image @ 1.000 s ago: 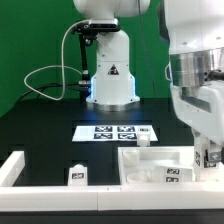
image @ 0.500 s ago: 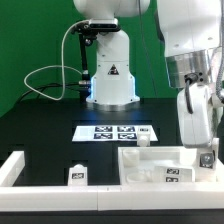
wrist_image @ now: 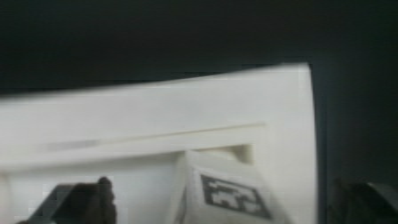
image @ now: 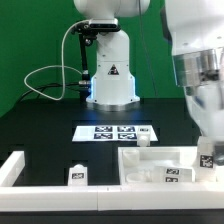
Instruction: Assemble one leg
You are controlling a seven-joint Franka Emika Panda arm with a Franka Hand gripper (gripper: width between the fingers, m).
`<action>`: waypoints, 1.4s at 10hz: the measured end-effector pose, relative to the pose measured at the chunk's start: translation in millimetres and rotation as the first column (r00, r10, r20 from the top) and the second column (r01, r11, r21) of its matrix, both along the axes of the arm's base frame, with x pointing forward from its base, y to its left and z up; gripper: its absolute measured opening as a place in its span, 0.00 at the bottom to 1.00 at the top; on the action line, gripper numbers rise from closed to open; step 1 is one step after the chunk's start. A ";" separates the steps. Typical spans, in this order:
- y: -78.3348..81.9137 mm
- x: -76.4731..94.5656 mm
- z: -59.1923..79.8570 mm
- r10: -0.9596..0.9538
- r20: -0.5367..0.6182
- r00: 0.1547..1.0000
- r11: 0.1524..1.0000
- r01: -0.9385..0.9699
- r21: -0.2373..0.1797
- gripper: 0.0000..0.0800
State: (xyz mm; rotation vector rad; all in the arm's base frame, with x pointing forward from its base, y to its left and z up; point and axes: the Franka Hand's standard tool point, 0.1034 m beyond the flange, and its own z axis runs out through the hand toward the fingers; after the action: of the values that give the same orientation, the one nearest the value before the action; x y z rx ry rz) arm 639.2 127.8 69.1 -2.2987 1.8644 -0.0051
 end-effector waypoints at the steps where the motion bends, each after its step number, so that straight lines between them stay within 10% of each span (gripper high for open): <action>1: 2.3 -0.1 1.7 0.120 0.026 0.992 0.993 -0.120 -0.022 0.80; 4: -2.7 -1.9 -0.3 0.247 0.059 0.967 0.967 -0.243 -0.072 0.81; 8: -14.8 5.1 3.4 0.761 0.025 0.649 0.641 -0.744 -0.190 0.81; 12: -18.1 3.0 1.1 0.633 0.024 0.773 0.766 -0.622 -0.163 0.36; 14: -17.7 2.1 0.8 0.510 0.021 0.860 0.853 -0.502 -0.139 0.36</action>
Offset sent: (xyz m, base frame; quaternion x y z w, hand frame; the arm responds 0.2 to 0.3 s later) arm 0.0000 0.0000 0.0000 0.0000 0.0000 -0.1296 0.9916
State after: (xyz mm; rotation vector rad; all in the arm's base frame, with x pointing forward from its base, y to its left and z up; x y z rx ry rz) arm 641.3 110.2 69.9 -2.7764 1.2062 -0.1228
